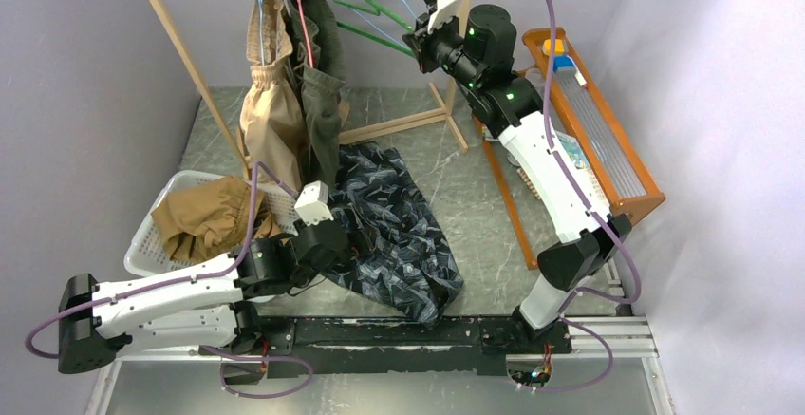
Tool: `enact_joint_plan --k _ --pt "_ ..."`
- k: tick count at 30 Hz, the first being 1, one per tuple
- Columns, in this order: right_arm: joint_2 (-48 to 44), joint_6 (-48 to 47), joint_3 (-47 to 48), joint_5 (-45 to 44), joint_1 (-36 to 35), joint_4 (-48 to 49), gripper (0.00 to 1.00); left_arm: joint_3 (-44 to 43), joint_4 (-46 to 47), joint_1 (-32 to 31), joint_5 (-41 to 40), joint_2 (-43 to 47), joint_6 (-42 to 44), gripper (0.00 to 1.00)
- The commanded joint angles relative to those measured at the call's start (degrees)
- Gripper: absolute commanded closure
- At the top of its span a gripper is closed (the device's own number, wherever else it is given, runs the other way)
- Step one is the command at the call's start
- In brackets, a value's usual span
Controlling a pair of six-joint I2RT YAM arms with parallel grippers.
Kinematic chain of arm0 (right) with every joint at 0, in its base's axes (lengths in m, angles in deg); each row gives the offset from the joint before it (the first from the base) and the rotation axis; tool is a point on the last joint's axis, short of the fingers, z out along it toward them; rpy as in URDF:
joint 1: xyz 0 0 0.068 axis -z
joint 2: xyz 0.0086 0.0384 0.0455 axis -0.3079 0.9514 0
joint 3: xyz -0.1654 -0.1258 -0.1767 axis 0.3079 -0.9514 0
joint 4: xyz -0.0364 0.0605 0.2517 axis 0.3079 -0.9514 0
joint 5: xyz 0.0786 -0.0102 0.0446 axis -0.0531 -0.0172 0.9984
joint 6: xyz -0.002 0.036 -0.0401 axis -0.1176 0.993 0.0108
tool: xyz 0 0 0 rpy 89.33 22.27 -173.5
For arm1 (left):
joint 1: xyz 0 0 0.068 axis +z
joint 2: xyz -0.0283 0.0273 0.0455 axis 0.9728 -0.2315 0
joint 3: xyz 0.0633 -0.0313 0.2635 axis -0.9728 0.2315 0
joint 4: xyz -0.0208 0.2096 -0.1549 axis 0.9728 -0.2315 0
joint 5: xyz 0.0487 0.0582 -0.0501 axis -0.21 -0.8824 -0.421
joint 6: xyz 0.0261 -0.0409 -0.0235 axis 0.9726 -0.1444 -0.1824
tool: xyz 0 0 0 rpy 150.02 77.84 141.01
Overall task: Remove the shorts from the hanger
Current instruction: Place the hanger on the clothes rod.
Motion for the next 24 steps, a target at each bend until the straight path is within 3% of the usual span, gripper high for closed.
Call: enact_joint_plan --k 1,14,24 --pt "1.68 0.57 3.57 0.43 1.43 -2.02 1.00 -0.40 0.28 0.00 -0.41 0.46 -0.06 0.01" --pt "2.39 2.04 4.76 0.40 3.93 -1.98 1.00 -0.01 0.62 0.00 -0.38 0.51 -0.15 0.01" --pt "0.73 7.87 1.10 -9.19 4.38 1.54 1.00 -0.38 0.38 0.00 -0.57 0.47 -0.33 0.01"
